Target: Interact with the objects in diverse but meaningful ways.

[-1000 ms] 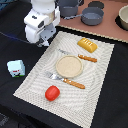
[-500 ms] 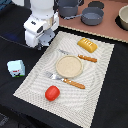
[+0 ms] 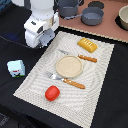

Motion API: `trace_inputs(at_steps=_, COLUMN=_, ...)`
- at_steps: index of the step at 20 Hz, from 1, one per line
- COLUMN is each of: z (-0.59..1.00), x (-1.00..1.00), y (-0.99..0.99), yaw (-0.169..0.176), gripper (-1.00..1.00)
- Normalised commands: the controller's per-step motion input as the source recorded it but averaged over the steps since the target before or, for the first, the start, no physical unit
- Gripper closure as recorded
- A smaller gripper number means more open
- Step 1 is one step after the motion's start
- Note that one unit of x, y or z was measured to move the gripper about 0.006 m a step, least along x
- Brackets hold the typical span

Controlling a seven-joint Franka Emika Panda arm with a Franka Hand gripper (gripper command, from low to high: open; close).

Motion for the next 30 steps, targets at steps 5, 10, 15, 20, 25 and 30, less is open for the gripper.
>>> trace_inputs(at_steps=5, z=0.67, x=0.23, y=-0.45, yaw=-0.044, gripper=1.00)
trace_inputs(at_steps=10, z=1.00, x=0.58, y=-0.51, yaw=-0.132, gripper=1.00)
trace_inputs(at_steps=15, z=0.68, x=0.51, y=-0.65, yaw=-0.084, gripper=1.00)
trace_inputs(at_steps=20, z=0.11, x=0.27, y=-0.87, yaw=-0.035, gripper=1.00)
trace_inputs(at_steps=25, z=0.15, x=0.32, y=-1.00, yaw=-0.001, gripper=1.00)
trace_inputs(at_steps=30, z=0.36, x=0.52, y=-0.82, yaw=-0.039, gripper=1.00)
